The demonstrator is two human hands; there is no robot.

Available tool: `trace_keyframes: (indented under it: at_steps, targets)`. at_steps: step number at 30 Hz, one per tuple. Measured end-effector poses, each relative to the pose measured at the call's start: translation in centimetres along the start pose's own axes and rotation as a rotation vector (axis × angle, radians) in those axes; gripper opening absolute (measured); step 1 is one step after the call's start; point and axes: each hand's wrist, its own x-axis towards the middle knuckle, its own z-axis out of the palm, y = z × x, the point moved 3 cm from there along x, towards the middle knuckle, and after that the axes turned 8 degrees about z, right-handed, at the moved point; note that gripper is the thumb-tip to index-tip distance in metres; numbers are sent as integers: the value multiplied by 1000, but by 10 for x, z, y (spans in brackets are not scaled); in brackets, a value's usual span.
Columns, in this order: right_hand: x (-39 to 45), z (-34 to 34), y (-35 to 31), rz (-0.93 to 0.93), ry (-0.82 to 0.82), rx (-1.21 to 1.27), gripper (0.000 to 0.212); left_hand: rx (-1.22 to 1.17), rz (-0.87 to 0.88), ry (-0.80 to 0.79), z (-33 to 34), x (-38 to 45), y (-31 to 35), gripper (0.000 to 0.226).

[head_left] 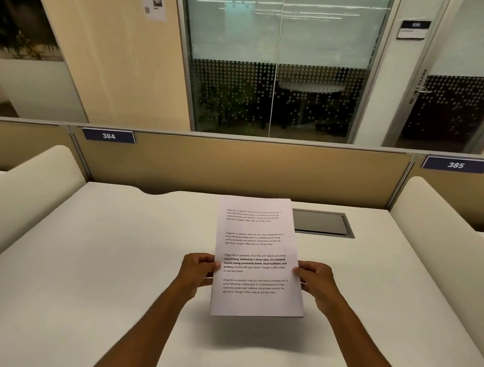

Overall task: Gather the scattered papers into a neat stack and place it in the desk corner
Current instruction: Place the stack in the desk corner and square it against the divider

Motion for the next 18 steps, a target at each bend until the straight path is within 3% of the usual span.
trace_keyframes:
  at_steps: [10,18]
  targets:
    - [20,29,2,-3,-21,-107,9,63,-16,142,-21,-13,-1,5]
    - [26,87,-5,34,-170,-98,20,35,-50,219,-80,-13,-3,16]
